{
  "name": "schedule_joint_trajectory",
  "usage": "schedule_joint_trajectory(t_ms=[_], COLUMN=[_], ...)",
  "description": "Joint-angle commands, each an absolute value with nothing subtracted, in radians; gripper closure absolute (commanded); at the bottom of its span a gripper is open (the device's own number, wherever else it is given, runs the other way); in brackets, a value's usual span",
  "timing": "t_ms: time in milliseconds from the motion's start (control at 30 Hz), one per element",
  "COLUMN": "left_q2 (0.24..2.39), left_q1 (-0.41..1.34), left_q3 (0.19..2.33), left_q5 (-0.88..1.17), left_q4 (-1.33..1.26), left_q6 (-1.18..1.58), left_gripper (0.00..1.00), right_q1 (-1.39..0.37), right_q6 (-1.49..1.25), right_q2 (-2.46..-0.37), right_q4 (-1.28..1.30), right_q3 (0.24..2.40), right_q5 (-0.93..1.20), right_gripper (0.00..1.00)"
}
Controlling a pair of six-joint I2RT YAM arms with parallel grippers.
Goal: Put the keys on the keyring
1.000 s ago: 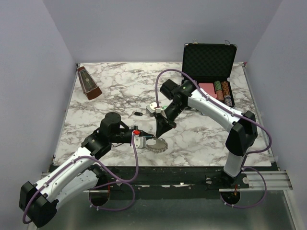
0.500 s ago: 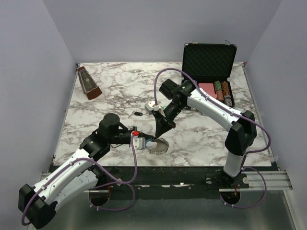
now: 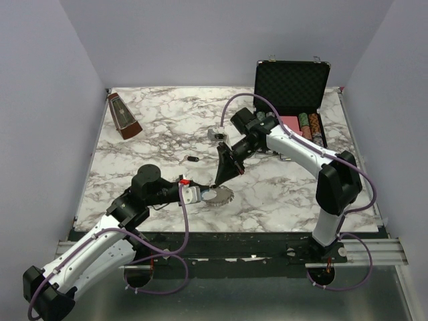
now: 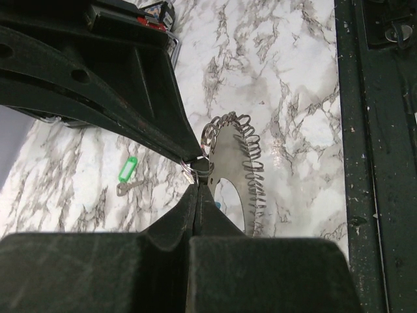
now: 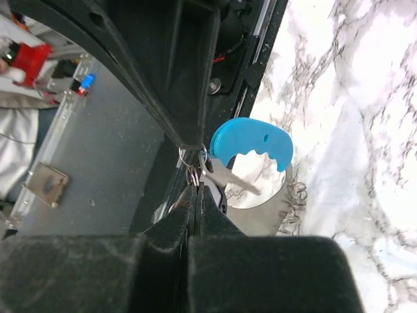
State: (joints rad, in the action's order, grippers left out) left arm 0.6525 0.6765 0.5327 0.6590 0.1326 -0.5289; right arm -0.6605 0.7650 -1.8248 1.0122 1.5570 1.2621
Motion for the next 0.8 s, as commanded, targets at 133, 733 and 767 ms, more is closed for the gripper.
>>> schedule_joint_trajectory(t_ms=[133,733,767], left_q2=[0.643,0.655,0.655], left_q1=[0.686,0.686,0.687], left_q3=[0.532,0.512,0.511], left_q5=[0.598,0.525,0.526], left_q4=[0.107,0.057,0.055], left_q6=[-0.433,-0.517,-0.532], left_gripper=[1.0,0.49,0.48], right_q1=[-0.597,-0.592,-0.591], right_q6=[0.004,0.433,0.502], right_q2=[-1.717,-1.72,-1.727], right_q4=[0.228,0.568,0.636], right_q3=[1.255,1.334,1.359], right_q5=[1.37,1.375,1.371], right_gripper=[0.99,0.99,0.99])
